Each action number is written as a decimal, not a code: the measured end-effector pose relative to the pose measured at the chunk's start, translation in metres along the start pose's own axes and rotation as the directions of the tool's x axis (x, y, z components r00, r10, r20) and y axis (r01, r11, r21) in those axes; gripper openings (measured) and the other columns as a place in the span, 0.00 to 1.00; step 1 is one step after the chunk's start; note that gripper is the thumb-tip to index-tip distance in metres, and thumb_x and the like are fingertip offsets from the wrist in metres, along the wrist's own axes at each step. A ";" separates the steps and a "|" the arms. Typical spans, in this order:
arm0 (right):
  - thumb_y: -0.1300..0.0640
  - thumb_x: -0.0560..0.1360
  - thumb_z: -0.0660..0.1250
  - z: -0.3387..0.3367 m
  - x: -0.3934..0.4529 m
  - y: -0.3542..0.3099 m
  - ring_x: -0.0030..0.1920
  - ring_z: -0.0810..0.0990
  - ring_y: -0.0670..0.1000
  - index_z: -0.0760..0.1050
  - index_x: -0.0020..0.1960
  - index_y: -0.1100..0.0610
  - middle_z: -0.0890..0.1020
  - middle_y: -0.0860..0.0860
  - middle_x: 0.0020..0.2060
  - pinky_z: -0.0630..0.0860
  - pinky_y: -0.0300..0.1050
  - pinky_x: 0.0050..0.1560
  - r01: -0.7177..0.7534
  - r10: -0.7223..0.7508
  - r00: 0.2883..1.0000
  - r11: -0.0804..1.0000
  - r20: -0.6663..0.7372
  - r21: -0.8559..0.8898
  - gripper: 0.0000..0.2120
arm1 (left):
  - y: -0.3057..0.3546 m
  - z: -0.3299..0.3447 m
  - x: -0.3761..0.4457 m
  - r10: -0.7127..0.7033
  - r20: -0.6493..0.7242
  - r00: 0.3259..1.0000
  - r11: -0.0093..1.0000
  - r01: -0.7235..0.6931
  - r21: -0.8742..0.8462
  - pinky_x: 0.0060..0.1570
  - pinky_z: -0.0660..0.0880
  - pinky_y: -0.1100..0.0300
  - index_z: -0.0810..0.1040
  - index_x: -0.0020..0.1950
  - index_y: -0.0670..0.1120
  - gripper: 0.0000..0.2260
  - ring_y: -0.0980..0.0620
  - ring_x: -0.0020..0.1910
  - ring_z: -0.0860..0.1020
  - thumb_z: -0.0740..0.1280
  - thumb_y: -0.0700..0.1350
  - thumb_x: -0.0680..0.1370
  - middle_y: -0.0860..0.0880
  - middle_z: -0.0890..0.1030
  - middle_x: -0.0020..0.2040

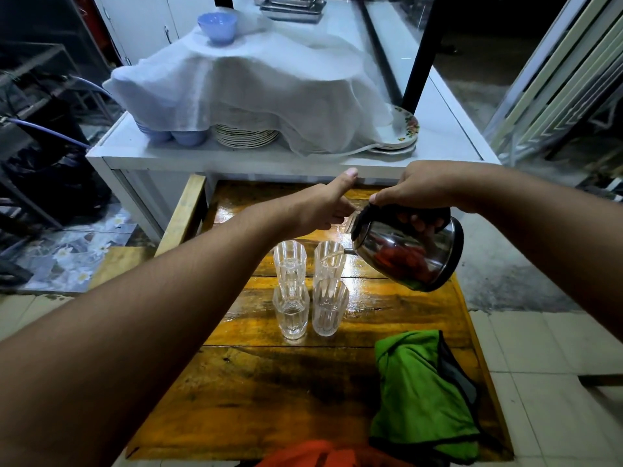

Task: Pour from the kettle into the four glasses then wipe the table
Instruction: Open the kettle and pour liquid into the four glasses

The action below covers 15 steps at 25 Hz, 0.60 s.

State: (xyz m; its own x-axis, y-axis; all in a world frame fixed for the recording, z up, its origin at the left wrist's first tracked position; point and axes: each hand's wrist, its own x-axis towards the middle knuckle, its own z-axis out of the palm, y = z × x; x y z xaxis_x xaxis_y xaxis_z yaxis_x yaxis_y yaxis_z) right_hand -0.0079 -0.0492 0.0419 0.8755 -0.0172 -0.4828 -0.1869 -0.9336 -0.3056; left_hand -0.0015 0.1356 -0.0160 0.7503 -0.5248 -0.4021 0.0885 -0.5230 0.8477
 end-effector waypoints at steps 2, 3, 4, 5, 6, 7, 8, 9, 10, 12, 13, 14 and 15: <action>0.40 0.77 0.67 -0.001 0.000 -0.004 0.25 0.82 0.55 0.82 0.41 0.63 0.83 0.56 0.25 0.79 0.43 0.29 -0.003 0.003 1.000 1.000 0.004 -0.012 0.25 | -0.001 -0.002 0.000 -0.002 0.007 1.000 1.000 0.002 -0.007 0.74 0.62 0.49 0.65 0.76 0.36 0.39 0.43 0.75 0.67 0.40 0.65 0.81 0.38 0.67 0.76; 0.40 0.77 0.67 -0.002 0.000 -0.006 0.25 0.82 0.55 0.82 0.40 0.63 0.83 0.56 0.24 0.80 0.44 0.30 -0.004 0.004 1.000 1.000 0.003 -0.017 0.25 | -0.002 -0.003 0.000 -0.003 0.010 1.000 1.000 0.003 -0.013 0.74 0.62 0.49 0.65 0.76 0.37 0.39 0.43 0.75 0.67 0.40 0.65 0.81 0.39 0.67 0.76; 0.40 0.76 0.67 -0.002 0.001 -0.008 0.25 0.82 0.55 0.82 0.40 0.63 0.83 0.56 0.24 0.81 0.45 0.31 -0.003 0.003 1.000 1.000 0.001 -0.025 0.25 | -0.003 -0.005 0.000 -0.004 0.012 1.000 1.000 0.004 -0.019 0.75 0.62 0.49 0.65 0.76 0.37 0.39 0.43 0.75 0.67 0.40 0.65 0.81 0.39 0.67 0.76; 0.40 0.76 0.67 -0.002 0.001 -0.010 0.26 0.82 0.55 0.82 0.40 0.64 0.83 0.56 0.25 0.82 0.47 0.33 -0.002 0.002 1.000 0.999 -0.001 -0.036 0.26 | -0.005 -0.006 0.000 -0.004 0.013 1.000 1.000 0.005 -0.024 0.75 0.61 0.49 0.65 0.76 0.37 0.39 0.43 0.75 0.67 0.40 0.66 0.81 0.39 0.67 0.76; 0.39 0.76 0.67 -0.002 0.001 -0.011 0.27 0.83 0.56 0.82 0.41 0.64 0.84 0.57 0.26 0.82 0.48 0.35 -0.001 0.001 1.000 0.999 -0.002 -0.046 0.26 | -0.006 -0.007 0.000 -0.005 0.014 1.000 1.000 0.005 -0.028 0.75 0.61 0.49 0.65 0.76 0.37 0.39 0.44 0.75 0.67 0.40 0.66 0.81 0.39 0.67 0.76; 0.39 0.76 0.67 -0.001 0.002 -0.013 0.27 0.83 0.56 0.82 0.41 0.65 0.84 0.57 0.27 0.83 0.49 0.37 -0.001 0.001 1.000 0.999 -0.003 -0.055 0.27 | -0.007 -0.008 0.000 -0.005 0.014 1.000 0.999 0.005 -0.031 0.75 0.61 0.48 0.65 0.76 0.37 0.39 0.44 0.75 0.67 0.40 0.66 0.81 0.39 0.67 0.76; 0.39 0.76 0.67 -0.001 0.001 -0.014 0.26 0.83 0.56 0.82 0.41 0.65 0.84 0.56 0.26 0.83 0.49 0.36 0.000 0.000 1.000 0.998 -0.005 -0.063 0.27 | -0.008 -0.009 -0.001 -0.003 0.013 1.000 1.000 0.003 -0.030 0.75 0.61 0.48 0.65 0.76 0.37 0.39 0.44 0.75 0.67 0.40 0.66 0.81 0.39 0.67 0.76; 0.38 0.76 0.66 -0.001 0.001 -0.015 0.25 0.82 0.55 0.82 0.41 0.64 0.83 0.55 0.24 0.82 0.48 0.35 -0.001 0.000 1.000 0.997 -0.010 -0.072 0.27 | -0.009 -0.010 -0.001 0.000 0.013 1.000 1.000 0.000 -0.027 0.75 0.62 0.48 0.65 0.76 0.37 0.40 0.44 0.75 0.67 0.40 0.67 0.81 0.39 0.68 0.76; 0.38 0.76 0.66 -0.001 0.000 -0.017 0.23 0.81 0.54 0.82 0.40 0.64 0.82 0.54 0.22 0.81 0.46 0.32 -0.002 0.001 1.000 0.997 -0.016 -0.082 0.27 | -0.009 -0.011 -0.001 0.004 0.013 1.000 1.000 -0.003 -0.024 0.75 0.62 0.49 0.65 0.76 0.37 0.40 0.44 0.75 0.67 0.40 0.67 0.81 0.39 0.68 0.76; 0.38 0.77 0.66 -0.002 -0.001 -0.020 0.19 0.80 0.52 0.81 0.38 0.63 0.81 0.53 0.19 0.78 0.42 0.28 -0.006 0.003 1.000 0.994 -0.028 -0.106 0.27 | -0.010 -0.011 -0.002 0.007 0.022 1.000 1.000 -0.006 -0.020 0.74 0.62 0.50 0.65 0.76 0.37 0.40 0.44 0.75 0.67 0.40 0.67 0.80 0.39 0.68 0.76; 0.39 0.77 0.66 -0.002 -0.002 -0.021 0.19 0.79 0.51 0.81 0.38 0.63 0.80 0.52 0.19 0.76 0.41 0.28 -0.007 0.004 1.000 0.993 -0.029 -0.119 0.27 | -0.011 -0.012 -0.002 0.007 0.027 1.000 1.000 -0.007 -0.019 0.74 0.63 0.50 0.65 0.76 0.37 0.40 0.44 0.75 0.67 0.40 0.67 0.81 0.39 0.67 0.76; 0.39 0.77 0.65 -0.002 -0.002 -0.023 0.19 0.79 0.50 0.81 0.37 0.62 0.80 0.51 0.18 0.76 0.41 0.27 -0.008 0.004 1.000 0.992 -0.028 -0.130 0.27 | -0.011 -0.012 -0.002 0.008 0.031 0.999 1.000 -0.008 -0.018 0.73 0.63 0.50 0.65 0.76 0.37 0.40 0.44 0.75 0.67 0.40 0.67 0.81 0.39 0.67 0.76; 0.39 0.77 0.65 -0.002 -0.003 -0.024 0.19 0.79 0.50 0.81 0.37 0.62 0.80 0.51 0.18 0.75 0.41 0.27 -0.007 0.004 1.000 0.991 -0.028 -0.135 0.26 | -0.010 -0.012 -0.003 0.009 0.032 0.999 1.000 -0.009 -0.019 0.73 0.63 0.50 0.65 0.76 0.37 0.40 0.44 0.75 0.67 0.40 0.66 0.81 0.39 0.67 0.76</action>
State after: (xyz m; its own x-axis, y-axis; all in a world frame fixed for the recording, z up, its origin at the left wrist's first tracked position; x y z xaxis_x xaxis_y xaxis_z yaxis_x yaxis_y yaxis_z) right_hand -0.0048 -0.0276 0.0525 0.8869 -0.0305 -0.4609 -0.1314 -0.9733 -0.1884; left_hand 0.0035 0.1506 -0.0193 0.7298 -0.5508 -0.4050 0.0946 -0.5054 0.8577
